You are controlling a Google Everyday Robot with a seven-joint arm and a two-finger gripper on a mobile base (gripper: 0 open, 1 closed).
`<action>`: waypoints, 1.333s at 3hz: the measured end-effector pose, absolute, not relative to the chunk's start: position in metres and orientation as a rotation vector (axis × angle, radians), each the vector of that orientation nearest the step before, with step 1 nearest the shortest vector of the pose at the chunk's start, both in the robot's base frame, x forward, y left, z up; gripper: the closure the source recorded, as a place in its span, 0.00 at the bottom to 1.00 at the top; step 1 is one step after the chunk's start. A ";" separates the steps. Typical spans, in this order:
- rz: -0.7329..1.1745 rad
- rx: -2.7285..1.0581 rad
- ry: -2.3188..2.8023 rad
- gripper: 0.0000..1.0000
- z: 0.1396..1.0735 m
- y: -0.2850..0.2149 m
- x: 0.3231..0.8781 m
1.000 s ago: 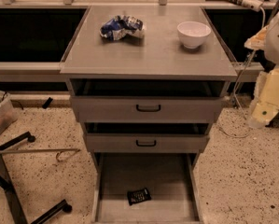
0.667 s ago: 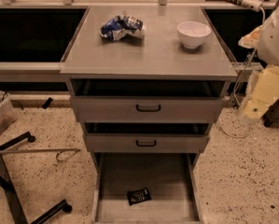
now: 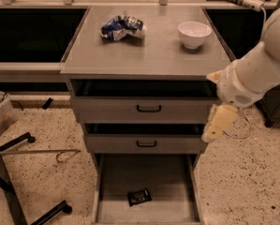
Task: Pick rxbar chocolate from bottom drawer and place on counter
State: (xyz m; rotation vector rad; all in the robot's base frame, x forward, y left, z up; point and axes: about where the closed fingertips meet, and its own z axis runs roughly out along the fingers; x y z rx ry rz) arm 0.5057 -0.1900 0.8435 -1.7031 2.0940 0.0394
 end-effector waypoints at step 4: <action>0.239 -1.557 2.024 0.00 0.736 -0.171 0.521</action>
Offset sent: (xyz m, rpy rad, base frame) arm 0.0177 0.0150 -0.0513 0.0815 -0.0005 -0.0083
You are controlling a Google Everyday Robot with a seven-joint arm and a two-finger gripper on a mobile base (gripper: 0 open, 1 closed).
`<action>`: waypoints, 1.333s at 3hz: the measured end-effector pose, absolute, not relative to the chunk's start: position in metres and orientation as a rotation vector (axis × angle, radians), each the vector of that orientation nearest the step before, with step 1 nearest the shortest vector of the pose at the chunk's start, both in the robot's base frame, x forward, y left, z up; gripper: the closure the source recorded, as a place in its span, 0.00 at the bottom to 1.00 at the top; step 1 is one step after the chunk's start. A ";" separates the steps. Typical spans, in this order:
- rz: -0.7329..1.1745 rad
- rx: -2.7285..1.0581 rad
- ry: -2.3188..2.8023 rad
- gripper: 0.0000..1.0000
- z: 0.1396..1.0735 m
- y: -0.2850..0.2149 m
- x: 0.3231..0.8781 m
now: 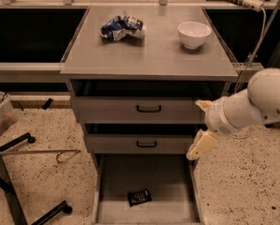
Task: Pick rxbar chocolate from bottom drawer and place on counter
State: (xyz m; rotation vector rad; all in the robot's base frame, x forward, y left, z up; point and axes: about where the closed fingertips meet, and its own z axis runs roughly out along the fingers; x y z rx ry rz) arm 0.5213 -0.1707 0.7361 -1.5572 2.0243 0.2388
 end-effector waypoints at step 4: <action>0.490 -1.462 1.979 0.00 0.547 -0.145 0.487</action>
Offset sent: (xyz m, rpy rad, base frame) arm -0.0233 0.0119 -0.1976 0.2258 0.0165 -0.0168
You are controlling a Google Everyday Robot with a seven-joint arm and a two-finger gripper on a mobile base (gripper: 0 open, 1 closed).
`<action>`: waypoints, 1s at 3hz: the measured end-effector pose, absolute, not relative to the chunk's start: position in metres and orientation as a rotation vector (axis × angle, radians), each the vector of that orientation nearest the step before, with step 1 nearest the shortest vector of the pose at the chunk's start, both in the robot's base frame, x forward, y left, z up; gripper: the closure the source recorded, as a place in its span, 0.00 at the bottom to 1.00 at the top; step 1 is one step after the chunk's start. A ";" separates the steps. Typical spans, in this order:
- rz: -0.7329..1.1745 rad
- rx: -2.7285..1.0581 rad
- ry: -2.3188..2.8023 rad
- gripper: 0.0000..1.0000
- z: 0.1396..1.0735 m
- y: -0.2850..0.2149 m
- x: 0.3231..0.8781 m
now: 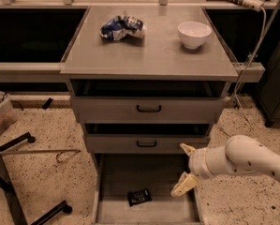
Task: Pick rxbar chocolate from bottom drawer and place on counter
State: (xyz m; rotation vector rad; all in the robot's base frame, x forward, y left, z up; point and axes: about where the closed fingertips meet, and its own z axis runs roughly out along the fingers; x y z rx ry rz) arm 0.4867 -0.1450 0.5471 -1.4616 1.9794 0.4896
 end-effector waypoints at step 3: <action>0.582 -1.488 1.989 0.00 0.381 -0.096 0.483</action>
Offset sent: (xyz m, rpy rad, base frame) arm 0.0011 0.0533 -0.1884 0.0384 0.0702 0.0694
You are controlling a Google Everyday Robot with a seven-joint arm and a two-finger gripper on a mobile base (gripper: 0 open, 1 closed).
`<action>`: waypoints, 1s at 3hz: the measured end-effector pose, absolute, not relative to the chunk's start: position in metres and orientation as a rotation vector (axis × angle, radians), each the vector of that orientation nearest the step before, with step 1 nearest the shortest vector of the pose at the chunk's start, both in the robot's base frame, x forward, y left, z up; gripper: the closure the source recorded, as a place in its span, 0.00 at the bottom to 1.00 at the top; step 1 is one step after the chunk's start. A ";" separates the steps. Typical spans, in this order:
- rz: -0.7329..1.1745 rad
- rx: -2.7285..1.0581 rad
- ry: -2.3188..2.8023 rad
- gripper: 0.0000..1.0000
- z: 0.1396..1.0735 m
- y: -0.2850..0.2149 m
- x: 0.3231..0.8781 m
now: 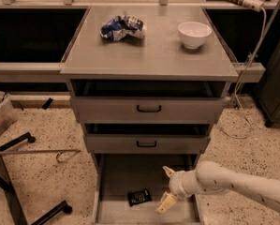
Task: Pick rxbar chocolate from bottom drawer and place on counter
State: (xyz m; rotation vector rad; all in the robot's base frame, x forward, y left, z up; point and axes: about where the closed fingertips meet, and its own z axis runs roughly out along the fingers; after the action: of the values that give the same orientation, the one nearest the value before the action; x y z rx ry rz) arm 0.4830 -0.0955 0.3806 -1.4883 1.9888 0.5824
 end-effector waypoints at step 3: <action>0.619 -1.527 1.980 0.00 0.287 -0.072 0.501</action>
Offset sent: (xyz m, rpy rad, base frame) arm 0.0129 0.0210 -0.1042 0.0064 0.0769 0.0555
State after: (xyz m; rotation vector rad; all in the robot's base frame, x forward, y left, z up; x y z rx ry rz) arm 0.5006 -0.0724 0.2868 -1.5268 1.9804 0.6192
